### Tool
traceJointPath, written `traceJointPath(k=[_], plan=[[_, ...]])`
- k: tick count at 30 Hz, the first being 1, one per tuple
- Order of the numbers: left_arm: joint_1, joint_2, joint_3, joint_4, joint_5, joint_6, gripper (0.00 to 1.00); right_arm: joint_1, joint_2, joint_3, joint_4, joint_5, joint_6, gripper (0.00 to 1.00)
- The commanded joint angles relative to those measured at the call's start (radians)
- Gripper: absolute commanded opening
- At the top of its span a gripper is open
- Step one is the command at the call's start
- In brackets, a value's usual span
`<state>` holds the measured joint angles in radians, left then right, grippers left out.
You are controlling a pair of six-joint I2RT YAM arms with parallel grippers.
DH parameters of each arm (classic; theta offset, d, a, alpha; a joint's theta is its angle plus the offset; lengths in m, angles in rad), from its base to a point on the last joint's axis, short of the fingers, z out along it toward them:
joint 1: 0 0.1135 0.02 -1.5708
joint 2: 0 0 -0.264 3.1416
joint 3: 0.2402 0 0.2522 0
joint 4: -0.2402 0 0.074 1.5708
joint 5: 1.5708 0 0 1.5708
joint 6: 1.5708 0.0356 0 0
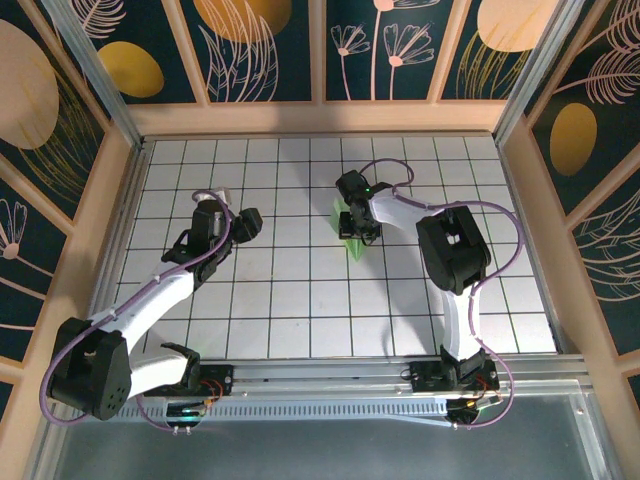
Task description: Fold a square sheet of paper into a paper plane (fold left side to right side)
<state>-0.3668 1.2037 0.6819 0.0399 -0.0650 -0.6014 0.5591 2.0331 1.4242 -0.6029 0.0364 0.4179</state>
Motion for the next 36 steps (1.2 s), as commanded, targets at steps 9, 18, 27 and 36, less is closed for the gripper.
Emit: traceJointPath(k=[9,18,27,36], plan=[[0.003,0.034,0.072,-0.019,0.004,0.027,0.67,0.015,-0.131,-0.022,-0.04,0.058,-0.017,0.56],[0.024,0.009,0.109,-0.041,-0.016,0.045,0.74,0.014,-0.343,-0.128,0.017,0.116,-0.037,0.71],[0.059,-0.062,0.052,0.009,-0.28,0.115,0.99,-0.152,-0.667,-0.401,0.285,0.168,-0.144,0.89],[0.117,-0.057,-0.128,0.358,-0.464,0.362,0.99,-0.398,-0.916,-0.861,0.836,0.199,-0.207,0.99]])
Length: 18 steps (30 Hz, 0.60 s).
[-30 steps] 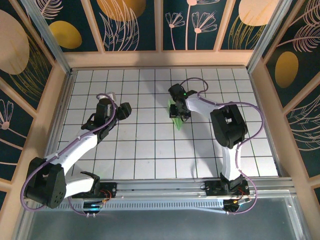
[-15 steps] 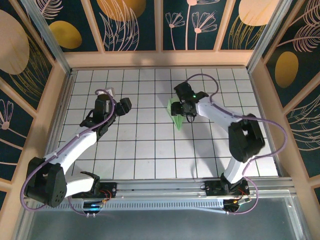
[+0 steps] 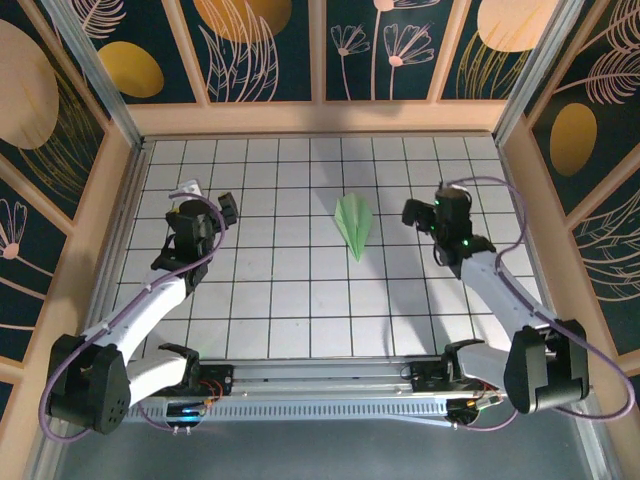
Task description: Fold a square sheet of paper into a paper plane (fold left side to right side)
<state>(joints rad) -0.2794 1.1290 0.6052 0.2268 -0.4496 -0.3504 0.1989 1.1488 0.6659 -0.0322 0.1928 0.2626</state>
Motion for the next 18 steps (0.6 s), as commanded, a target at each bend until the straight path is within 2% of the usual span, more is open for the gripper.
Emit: traceJointPath(k=[1,6,18], plan=[[0.049,0.034,-0.071,0.209,-0.066,0.118,0.99,-0.056,-0.037,-0.164,0.348,0.063,-0.072,0.99],[0.099,0.13,-0.111,0.301,-0.071,0.149,0.99,-0.088,0.007,-0.316,0.609,0.095,-0.166,0.99],[0.139,0.275,-0.247,0.717,0.058,0.293,0.99,-0.103,0.254,-0.435,1.193,0.001,-0.312,0.99]])
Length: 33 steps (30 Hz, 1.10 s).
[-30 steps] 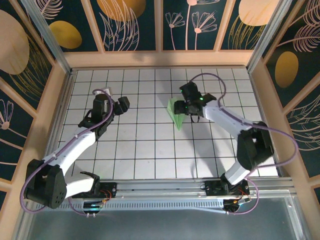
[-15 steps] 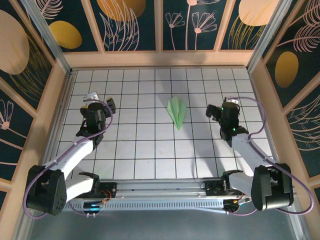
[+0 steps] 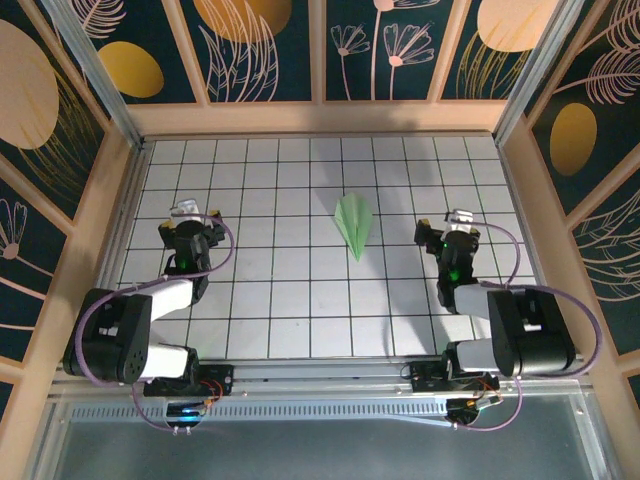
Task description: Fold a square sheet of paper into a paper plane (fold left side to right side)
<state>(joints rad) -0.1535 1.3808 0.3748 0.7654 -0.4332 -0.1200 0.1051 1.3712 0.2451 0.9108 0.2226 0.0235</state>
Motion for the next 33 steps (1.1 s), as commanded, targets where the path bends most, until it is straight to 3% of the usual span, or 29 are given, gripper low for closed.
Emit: traceJointPath(k=[1,9,13,33], plan=[[0.018,0.038,-0.027,0.211,0.056,0.074,0.99,-0.011,0.052,-0.025,0.305,-0.029,-0.088,0.99],[0.101,0.101,-0.111,0.437,0.196,0.058,0.99,-0.095,0.214,-0.113,0.624,-0.133,-0.031,0.99],[0.126,0.147,-0.157,0.564,0.244,0.043,0.99,-0.14,0.19,-0.03,0.416,-0.2,0.01,0.99],[0.127,0.14,-0.143,0.518,0.257,0.049,0.99,-0.129,0.191,-0.03,0.422,-0.198,-0.004,0.99]])
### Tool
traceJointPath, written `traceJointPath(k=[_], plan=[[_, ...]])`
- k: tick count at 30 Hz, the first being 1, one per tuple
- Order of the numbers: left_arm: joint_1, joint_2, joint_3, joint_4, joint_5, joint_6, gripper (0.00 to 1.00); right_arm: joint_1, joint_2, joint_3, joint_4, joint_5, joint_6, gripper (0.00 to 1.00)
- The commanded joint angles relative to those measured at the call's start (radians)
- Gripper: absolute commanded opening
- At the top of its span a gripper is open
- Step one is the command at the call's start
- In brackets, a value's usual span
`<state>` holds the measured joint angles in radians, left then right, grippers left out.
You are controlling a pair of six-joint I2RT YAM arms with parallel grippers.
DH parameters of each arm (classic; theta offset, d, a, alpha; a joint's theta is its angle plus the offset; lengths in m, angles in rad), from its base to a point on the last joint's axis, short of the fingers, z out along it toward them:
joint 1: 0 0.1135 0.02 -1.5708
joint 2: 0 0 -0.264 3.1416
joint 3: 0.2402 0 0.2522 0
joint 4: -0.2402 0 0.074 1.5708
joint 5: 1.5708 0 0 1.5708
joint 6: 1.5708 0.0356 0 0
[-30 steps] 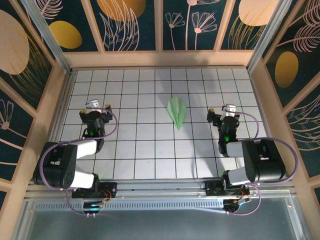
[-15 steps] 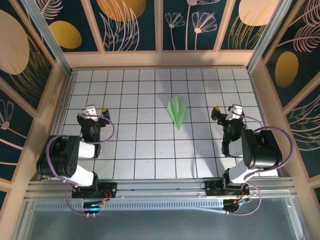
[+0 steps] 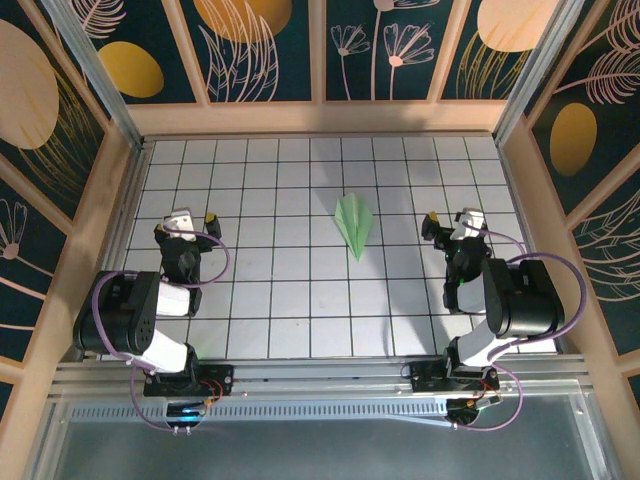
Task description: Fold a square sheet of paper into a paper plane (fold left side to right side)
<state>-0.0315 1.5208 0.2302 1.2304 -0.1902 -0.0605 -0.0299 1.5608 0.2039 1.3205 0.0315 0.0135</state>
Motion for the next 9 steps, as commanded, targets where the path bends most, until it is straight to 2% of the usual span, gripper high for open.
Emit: traceJointPath(k=[1,9], plan=[[0.005,0.0,0.001,0.053,0.014,-0.011,0.99,0.007,0.003,0.013,0.01,-0.01,0.004,0.99],[0.005,0.0,0.001,0.053,0.014,-0.009,0.99,0.003,0.002,0.014,0.005,-0.01,0.003,0.99]])
